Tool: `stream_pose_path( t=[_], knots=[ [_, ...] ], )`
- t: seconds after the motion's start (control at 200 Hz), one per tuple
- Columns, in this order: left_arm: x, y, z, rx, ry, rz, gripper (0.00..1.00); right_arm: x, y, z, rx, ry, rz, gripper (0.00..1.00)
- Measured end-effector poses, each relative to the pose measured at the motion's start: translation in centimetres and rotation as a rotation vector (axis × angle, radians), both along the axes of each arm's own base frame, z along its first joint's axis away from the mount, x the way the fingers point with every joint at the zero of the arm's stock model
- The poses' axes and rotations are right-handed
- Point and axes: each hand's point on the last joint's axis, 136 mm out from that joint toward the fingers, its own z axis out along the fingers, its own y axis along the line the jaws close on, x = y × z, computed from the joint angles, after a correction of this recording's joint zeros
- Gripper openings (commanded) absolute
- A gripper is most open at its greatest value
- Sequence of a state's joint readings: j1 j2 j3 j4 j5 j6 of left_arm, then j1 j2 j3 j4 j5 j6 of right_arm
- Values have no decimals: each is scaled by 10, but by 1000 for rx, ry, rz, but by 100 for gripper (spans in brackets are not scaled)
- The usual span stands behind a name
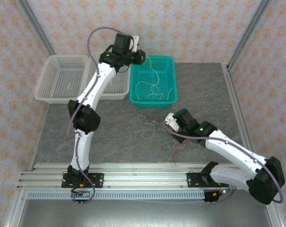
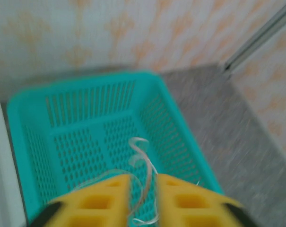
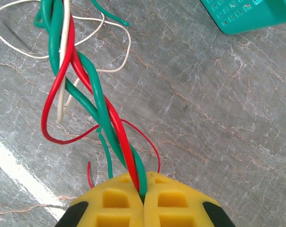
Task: Untangle the cables
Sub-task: Place the cable into the container, then place the cables at the bottom-center of the table.
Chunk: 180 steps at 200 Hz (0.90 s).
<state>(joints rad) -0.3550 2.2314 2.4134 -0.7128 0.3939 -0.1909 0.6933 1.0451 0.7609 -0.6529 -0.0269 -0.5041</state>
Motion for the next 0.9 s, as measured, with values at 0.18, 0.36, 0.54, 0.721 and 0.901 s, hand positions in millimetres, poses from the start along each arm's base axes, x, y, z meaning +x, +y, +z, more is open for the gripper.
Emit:
stream_pose_path(
  t=[0.18, 0.36, 0.54, 0.721, 0.901],
  knots=[
    [-22, -20, -28, 105, 47, -63, 78, -2, -2, -1, 0, 9, -10, 0],
    [-55, 1, 40, 143, -94, -41, 84, -3, -2, 9, 39, -17, -23, 0],
    [-126, 35, 142, 82, -348, -59, 85, -1, 9, 27, 137, -61, -16, 0],
    [-206, 56, 148, 52, -471, -146, 87, 0, 27, 27, 202, -37, 21, 0],
    [-239, 74, 62, 76, -350, -171, 88, 0, 44, 23, 288, 26, 30, 0]
  ],
)
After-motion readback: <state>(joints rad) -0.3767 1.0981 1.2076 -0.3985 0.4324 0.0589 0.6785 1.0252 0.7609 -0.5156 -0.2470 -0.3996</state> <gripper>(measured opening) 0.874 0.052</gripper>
